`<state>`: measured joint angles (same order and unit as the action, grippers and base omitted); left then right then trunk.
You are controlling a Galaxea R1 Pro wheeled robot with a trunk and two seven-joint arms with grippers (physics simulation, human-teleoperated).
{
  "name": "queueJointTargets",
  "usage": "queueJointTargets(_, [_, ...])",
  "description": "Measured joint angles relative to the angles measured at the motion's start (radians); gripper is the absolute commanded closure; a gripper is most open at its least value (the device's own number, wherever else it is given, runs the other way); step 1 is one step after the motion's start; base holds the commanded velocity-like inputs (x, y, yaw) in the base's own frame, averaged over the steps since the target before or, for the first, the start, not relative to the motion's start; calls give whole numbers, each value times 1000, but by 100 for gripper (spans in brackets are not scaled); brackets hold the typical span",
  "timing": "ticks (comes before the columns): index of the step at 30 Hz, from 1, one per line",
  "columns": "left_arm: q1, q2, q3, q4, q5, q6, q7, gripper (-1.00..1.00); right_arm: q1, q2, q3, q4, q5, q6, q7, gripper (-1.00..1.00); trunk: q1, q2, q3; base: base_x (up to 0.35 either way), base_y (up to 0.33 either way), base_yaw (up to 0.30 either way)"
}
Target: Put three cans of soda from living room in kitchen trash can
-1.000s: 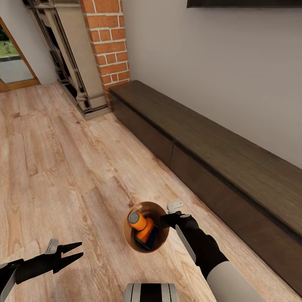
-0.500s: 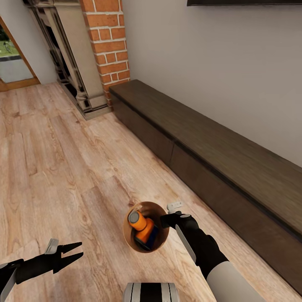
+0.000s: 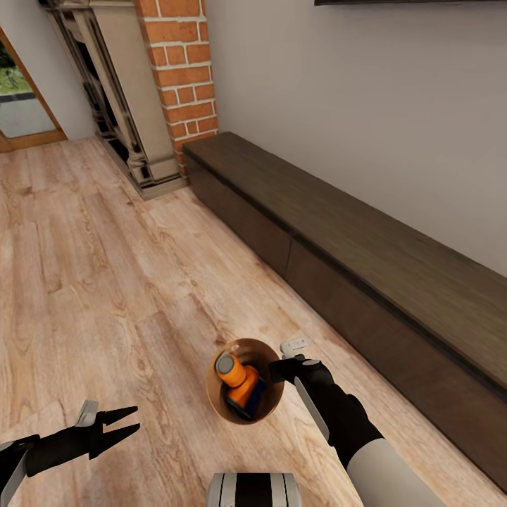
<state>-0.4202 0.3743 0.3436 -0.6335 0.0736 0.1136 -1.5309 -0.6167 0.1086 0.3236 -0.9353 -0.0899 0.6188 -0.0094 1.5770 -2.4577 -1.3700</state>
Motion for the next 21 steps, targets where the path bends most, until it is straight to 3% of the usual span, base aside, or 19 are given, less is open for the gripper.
queueJointTargets(5, [1, 0, 0, 0, 0, 0, 0, -100, -1, 0, 1, 0, -2, 0, 0, 100, 18, -35, -15, 0, 0, 0])
queueJointTargets(11, [0, 0, 0, 0, 0, 0, 0, -100, -1, 0, 1, 0, -3, 0, -1, 100, 18, -35, -16, 0, 0, 0])
queueJointTargets(17, [1, 0, 0, 0, 0, 0, 0, -100, -1, 0, 0, -13, -1, 0, -1, 100, 11, -44, -38, 0, 0, 0])
queueJointTargets(21, [0, 0, 0, 0, 0, 0, 0, -100, -1, 0, 1, -14, -1, 0, -1, 100, 11, -44, -38, 0, 0, 0])
